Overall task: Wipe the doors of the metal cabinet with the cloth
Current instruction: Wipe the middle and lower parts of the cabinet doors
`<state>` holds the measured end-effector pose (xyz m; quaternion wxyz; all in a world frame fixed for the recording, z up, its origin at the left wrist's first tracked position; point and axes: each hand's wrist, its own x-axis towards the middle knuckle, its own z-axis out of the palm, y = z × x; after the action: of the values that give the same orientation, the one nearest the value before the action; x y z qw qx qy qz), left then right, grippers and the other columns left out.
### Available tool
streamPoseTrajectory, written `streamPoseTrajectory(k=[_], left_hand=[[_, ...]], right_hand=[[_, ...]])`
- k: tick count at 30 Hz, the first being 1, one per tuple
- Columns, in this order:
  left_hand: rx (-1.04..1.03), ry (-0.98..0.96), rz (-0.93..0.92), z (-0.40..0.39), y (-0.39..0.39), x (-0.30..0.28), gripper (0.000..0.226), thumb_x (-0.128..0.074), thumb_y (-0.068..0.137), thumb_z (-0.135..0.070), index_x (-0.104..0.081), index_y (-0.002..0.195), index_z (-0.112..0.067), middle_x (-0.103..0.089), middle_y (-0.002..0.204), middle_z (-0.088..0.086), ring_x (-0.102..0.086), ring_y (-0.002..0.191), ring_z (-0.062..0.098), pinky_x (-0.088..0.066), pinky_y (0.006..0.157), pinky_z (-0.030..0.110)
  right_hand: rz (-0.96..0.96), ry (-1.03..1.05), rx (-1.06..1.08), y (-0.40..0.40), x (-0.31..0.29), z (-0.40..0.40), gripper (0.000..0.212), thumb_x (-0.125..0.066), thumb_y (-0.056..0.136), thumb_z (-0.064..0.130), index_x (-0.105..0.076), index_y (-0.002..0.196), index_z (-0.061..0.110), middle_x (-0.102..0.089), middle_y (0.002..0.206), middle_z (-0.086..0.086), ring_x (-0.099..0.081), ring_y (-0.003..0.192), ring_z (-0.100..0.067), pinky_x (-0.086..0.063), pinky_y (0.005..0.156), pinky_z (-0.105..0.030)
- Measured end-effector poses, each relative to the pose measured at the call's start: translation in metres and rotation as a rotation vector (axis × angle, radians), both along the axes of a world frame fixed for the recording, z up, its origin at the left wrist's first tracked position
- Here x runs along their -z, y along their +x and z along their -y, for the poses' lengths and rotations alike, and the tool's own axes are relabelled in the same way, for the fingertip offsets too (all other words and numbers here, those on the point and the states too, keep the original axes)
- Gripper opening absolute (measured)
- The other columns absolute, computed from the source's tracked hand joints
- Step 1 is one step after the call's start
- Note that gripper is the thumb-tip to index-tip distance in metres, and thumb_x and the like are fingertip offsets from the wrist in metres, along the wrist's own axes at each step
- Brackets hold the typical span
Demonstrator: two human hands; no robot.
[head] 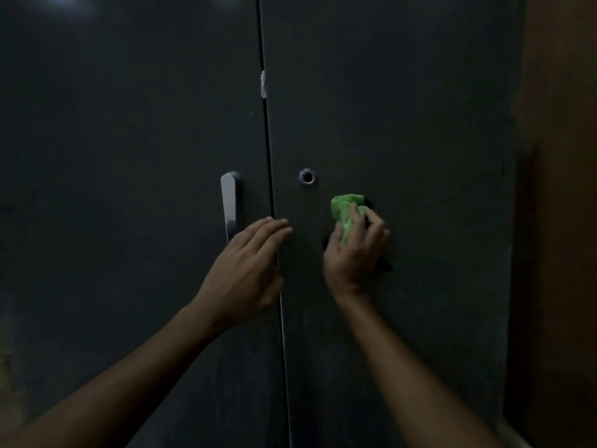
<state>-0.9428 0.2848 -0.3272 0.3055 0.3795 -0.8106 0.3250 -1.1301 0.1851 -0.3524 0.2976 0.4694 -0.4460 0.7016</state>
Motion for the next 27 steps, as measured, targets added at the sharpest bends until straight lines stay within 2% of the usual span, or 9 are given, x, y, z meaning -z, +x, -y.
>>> streamPoseTrajectory(k=[4,6,8,12,14,17,19,24,27], left_hand=[[0.043,0.074,-0.101,0.009,-0.01,0.0,0.059,-0.055,0.092,-0.021,-0.044,0.147,-0.002,-0.04,0.156,0.014,-0.027,0.15,0.027,-0.024,0.123,0.039],[0.052,0.09,-0.085,0.015,-0.017,0.003,0.059,-0.056,0.092,-0.016,-0.043,0.148,-0.001,-0.038,0.158,0.016,-0.024,0.152,0.029,-0.027,0.123,0.045],[0.049,0.074,-0.039,0.021,-0.025,0.008,0.061,-0.058,0.091,-0.013,-0.043,0.149,-0.001,-0.037,0.159,0.015,-0.022,0.153,0.029,-0.026,0.124,0.045],[0.097,0.063,0.005,0.027,-0.047,0.012,0.06,-0.047,0.093,-0.021,-0.042,0.149,-0.002,-0.037,0.159,0.015,-0.023,0.153,0.029,-0.026,0.124,0.046],[0.134,0.066,-0.007,0.029,-0.06,0.013,0.06,-0.039,0.093,-0.025,-0.043,0.148,-0.001,-0.039,0.157,0.017,-0.026,0.151,0.031,-0.029,0.122,0.049],[0.174,0.063,-0.018,0.035,-0.077,0.013,0.059,-0.039,0.093,-0.025,-0.048,0.145,0.0,-0.045,0.153,0.018,-0.032,0.148,0.033,-0.033,0.12,0.05],[0.178,0.032,0.022,0.04,-0.083,0.014,0.058,-0.04,0.091,-0.024,-0.051,0.142,0.001,-0.047,0.151,0.018,-0.035,0.147,0.034,-0.034,0.119,0.049],[0.186,0.021,0.081,0.049,-0.101,0.018,0.056,-0.049,0.092,-0.023,-0.05,0.144,-0.002,-0.046,0.153,0.015,-0.033,0.149,0.032,-0.028,0.122,0.049],[0.155,0.025,0.102,0.052,-0.115,0.017,0.059,-0.046,0.094,-0.029,-0.046,0.148,-0.005,-0.04,0.157,0.014,-0.026,0.152,0.03,-0.02,0.125,0.047]], right_hand=[[-0.682,-0.049,-0.039,0.019,0.049,-0.005,0.041,-0.066,0.089,0.018,-0.063,0.129,0.011,-0.059,0.126,-0.013,-0.059,0.098,-0.03,-0.046,0.077,-0.041],[-0.834,-0.008,-0.04,-0.031,0.057,-0.005,0.04,-0.063,0.091,0.019,-0.062,0.131,0.013,-0.06,0.127,-0.013,-0.062,0.097,-0.032,-0.047,0.077,-0.043],[-0.598,0.036,0.094,-0.085,0.049,0.0,0.038,-0.059,0.092,0.02,-0.063,0.128,0.01,-0.062,0.123,-0.018,-0.063,0.096,-0.039,-0.046,0.08,-0.045],[0.247,0.042,0.116,-0.1,0.005,0.007,0.036,-0.063,0.09,0.017,-0.063,0.123,0.004,-0.06,0.12,-0.021,-0.056,0.104,-0.041,-0.044,0.089,-0.048],[0.123,-0.001,0.101,-0.065,0.012,0.007,0.037,-0.064,0.09,0.016,-0.061,0.125,0.005,-0.058,0.122,-0.021,-0.055,0.104,-0.039,-0.045,0.088,-0.048],[-0.573,-0.015,0.087,-0.061,0.075,0.007,0.04,-0.063,0.092,0.016,-0.056,0.131,0.011,-0.051,0.132,-0.015,-0.056,0.104,-0.033,-0.047,0.081,-0.044],[-0.718,0.029,0.088,-0.112,0.092,0.005,0.038,-0.059,0.094,0.018,-0.055,0.131,0.016,-0.048,0.133,-0.011,-0.056,0.104,-0.032,-0.045,0.08,-0.043],[0.284,0.138,0.209,-0.194,0.035,0.019,0.038,-0.054,0.093,0.018,-0.059,0.128,0.002,-0.055,0.126,-0.023,-0.054,0.109,-0.045,-0.041,0.092,-0.051],[0.161,0.055,0.204,-0.159,0.03,0.022,0.042,-0.053,0.095,0.023,-0.055,0.133,0.007,-0.053,0.13,-0.021,-0.049,0.109,-0.037,-0.039,0.092,-0.046]])
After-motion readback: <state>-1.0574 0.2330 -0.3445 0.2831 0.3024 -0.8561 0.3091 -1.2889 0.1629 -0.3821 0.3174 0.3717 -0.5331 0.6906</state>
